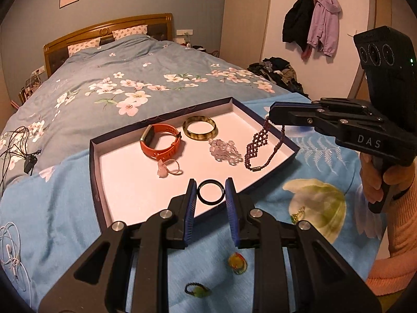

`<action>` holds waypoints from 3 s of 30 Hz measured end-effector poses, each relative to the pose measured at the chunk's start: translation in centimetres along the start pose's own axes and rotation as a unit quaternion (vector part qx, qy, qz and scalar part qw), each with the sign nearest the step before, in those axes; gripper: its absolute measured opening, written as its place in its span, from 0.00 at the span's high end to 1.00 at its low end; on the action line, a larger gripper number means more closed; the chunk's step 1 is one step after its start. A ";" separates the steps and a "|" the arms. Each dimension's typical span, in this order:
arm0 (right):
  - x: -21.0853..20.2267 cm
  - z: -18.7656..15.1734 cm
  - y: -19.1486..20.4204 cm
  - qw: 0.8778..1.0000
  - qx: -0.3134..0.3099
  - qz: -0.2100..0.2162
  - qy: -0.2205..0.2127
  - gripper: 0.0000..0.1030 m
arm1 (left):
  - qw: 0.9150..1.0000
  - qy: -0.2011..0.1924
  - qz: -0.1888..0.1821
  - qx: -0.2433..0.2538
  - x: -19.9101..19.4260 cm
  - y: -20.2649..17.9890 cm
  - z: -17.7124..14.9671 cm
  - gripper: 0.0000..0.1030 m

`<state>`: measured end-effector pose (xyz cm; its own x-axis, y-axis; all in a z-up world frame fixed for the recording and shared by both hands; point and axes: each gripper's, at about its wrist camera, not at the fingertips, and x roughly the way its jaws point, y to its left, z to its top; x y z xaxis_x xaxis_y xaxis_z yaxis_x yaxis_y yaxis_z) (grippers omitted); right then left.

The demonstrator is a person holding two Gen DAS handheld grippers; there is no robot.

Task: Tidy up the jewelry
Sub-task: 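Carry the black ring and purple necklace with both tools into the white box, then open both tools to release the ring and necklace inside the box, then move both tools back over the remaining rings on the bed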

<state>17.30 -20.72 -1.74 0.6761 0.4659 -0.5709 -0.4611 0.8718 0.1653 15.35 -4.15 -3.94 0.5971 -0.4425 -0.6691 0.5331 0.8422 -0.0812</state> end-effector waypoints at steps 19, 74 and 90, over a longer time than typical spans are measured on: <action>4.9 -0.3 -2.1 0.997 0.062 0.014 0.039 0.98 | 0.999 0.039 0.012 -0.019 4.7 1.9 0.6 0.78; 7.7 -0.5 -4.9 0.992 0.079 -0.053 0.082 0.87 | 0.997 0.048 0.035 -0.048 8.2 3.2 1.6 0.56; 0.5 -2.4 -2.0 0.998 0.050 -0.024 0.042 0.67 | 0.997 -0.032 0.052 -0.037 -1.3 1.8 -0.4 0.43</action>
<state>17.17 -22.56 -4.31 0.6426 0.4132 -0.6453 -0.3680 0.9051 0.2131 15.32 -1.89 -3.49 0.6851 -0.3676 -0.6289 0.4213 0.9043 -0.0695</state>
